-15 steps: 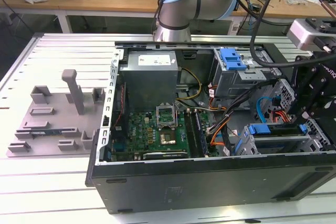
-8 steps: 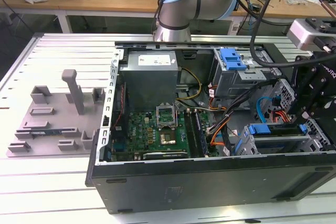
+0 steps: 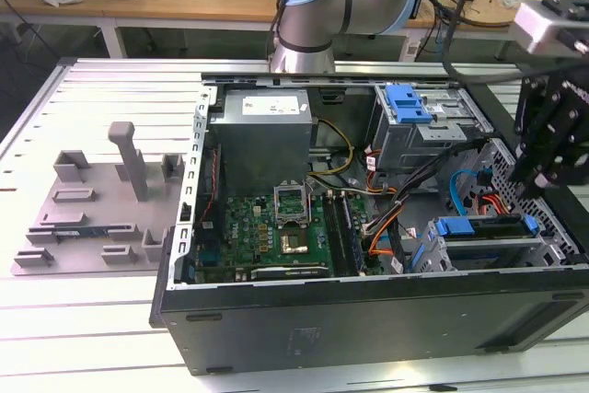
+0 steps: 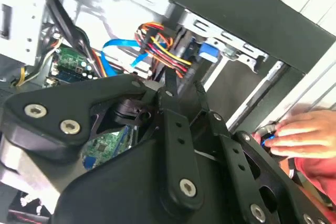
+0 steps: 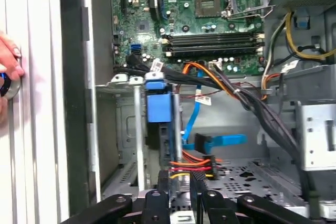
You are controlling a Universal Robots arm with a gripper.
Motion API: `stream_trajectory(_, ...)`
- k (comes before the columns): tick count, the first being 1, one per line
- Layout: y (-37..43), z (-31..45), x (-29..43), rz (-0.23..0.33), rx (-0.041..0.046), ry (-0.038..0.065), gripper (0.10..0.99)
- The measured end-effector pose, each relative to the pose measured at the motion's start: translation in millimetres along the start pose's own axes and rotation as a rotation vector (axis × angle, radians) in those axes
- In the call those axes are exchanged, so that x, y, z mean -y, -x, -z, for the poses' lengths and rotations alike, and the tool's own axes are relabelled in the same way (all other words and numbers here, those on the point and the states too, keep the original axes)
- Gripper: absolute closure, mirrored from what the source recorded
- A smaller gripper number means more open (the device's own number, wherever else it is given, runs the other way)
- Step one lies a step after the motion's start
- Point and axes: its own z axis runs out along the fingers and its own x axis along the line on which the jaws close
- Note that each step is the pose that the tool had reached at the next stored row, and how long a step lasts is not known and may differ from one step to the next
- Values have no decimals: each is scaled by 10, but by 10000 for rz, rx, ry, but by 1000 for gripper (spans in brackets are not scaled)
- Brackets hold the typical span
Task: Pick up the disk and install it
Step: 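Insert the second disk wire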
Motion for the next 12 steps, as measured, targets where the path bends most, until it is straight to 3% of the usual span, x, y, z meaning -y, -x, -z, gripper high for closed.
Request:
stream_trajectory(1, 66, 5, -3, -7, -227, -9, 784)
stream_trajectory(2, 100, 7, -5, -12, -386, -11, 784)
stream_trajectory(3, 145, 11, -7, -19, -598, -9, 784)
stream_trajectory(4, 209, 14, -10, -26, -863, -1, 784)
stream_trajectory(5, 263, 17, -12, -31, -1029, 0, 784)
stream_trajectory(6, 307, 20, -15, -34, -1104, -2, 784)
stream_trajectory(7, 400, 24, -20, -39, -1273, -10, 784)
stream_trajectory(8, 472, 24, -32, -50, -1519, -20, 784)
stream_trajectory(10, 514, 25, -56, -57, -1780, -21, 784)
stream_trajectory(11, 536, 26, -96, -64, -2024, -21, 784)
stream_trajectory(12, 580, 3, -245, -84, -2644, -27, 784)
